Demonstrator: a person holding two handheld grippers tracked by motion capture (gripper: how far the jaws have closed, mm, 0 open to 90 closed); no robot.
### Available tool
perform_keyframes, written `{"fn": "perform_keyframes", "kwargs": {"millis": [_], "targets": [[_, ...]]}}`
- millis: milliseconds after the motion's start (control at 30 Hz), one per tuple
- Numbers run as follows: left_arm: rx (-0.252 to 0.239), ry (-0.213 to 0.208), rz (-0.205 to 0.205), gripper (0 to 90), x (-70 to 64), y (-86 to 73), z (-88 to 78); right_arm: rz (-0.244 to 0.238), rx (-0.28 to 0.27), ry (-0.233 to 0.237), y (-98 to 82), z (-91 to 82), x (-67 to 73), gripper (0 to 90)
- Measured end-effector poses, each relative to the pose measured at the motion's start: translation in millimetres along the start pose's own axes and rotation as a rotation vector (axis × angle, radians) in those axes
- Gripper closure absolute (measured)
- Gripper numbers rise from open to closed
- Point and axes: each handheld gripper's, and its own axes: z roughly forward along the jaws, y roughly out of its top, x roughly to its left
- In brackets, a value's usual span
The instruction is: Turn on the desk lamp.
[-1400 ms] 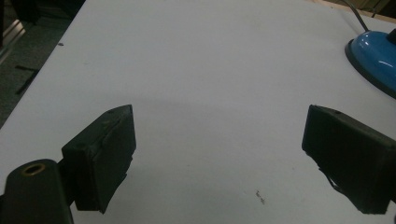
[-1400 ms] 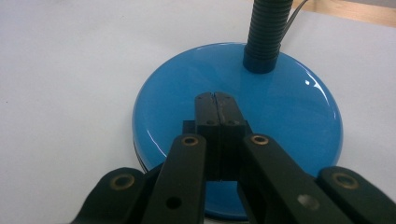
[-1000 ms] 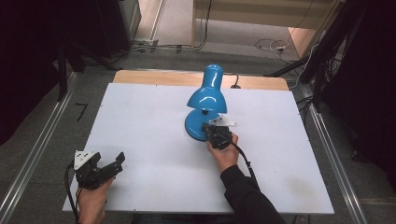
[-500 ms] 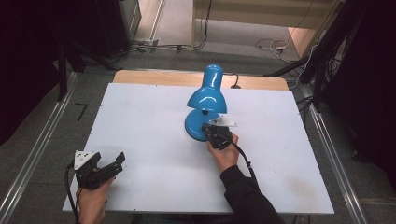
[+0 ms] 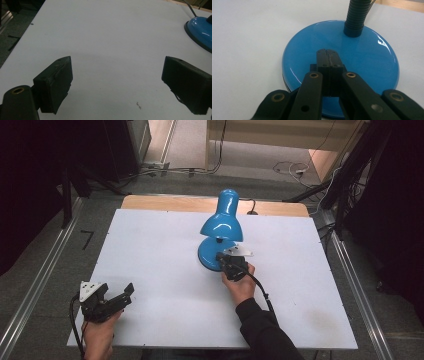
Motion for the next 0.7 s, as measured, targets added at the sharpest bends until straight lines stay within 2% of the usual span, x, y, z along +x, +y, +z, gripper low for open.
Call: {"fn": "perform_keyframes", "kwargs": {"millis": [400, 567, 633, 700], "targets": [[-0.001, -0.001, -0.001, 10.5, 0.0, 0.0, -0.1, -0.01, -0.001, -0.014, -1.6, -1.5, 0.1, 87.8], [0.0, 0.001, 0.003, 10.5, -0.4, 0.0, -0.1, -0.029, 0.004, -0.023, -2.2, -2.0, 1.9, 87.9], [0.003, 0.001, 0.005, 10.5, -0.5, -0.1, -0.1, -0.054, 0.003, -0.028, -3.0, -2.8, 3.8, 87.9], [0.002, 0.001, 0.005, 10.5, -0.8, 0.0, -0.1, -0.049, 0.005, -0.021, -3.1, -3.3, 4.1, 87.9]]}}
